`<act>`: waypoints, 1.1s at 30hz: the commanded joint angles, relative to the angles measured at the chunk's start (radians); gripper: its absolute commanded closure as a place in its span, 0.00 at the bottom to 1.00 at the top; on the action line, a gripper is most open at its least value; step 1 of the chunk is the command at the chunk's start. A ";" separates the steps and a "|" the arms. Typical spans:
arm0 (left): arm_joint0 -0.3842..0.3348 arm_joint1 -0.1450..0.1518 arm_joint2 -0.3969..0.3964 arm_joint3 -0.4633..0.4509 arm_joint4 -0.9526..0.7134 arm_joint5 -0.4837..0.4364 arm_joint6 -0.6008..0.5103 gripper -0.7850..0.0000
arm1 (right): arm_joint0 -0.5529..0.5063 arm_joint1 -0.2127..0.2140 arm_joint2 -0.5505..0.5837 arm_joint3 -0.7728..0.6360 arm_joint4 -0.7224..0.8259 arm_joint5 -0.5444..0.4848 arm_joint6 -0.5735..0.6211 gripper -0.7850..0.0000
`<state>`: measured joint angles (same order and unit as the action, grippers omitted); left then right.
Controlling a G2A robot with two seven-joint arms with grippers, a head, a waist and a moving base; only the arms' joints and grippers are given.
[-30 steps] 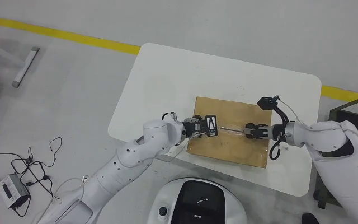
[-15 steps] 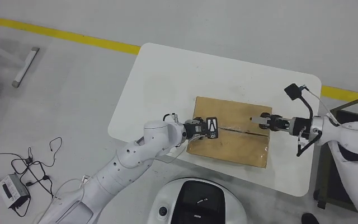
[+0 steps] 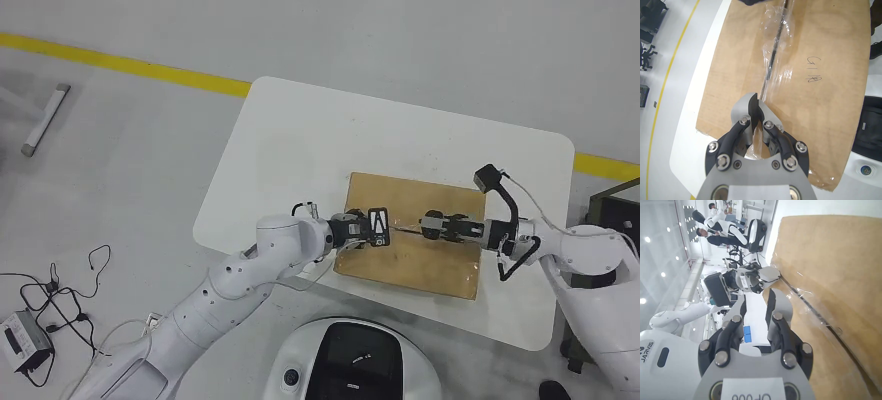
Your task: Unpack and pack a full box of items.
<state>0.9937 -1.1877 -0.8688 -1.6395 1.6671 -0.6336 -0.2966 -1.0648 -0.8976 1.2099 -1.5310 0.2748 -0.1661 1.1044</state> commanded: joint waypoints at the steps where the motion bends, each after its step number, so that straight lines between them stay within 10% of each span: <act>1: 0.000 -0.001 -0.001 0.001 -0.001 -0.003 0.002 1.00 | 0.009 -0.001 -0.019 0.018 -0.060 0.011 0.003 1.00; 33: 0.074 0.015 -0.106 -0.143 -0.003 0.006 0.027 1.00 | 0.084 -0.023 -0.091 0.093 -0.179 0.024 -0.045 1.00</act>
<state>1.0621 -1.1741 -0.9682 -1.7749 1.6643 -0.6310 -0.2703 -0.9811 -0.9202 1.1126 -1.4323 0.0775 -0.1309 1.0632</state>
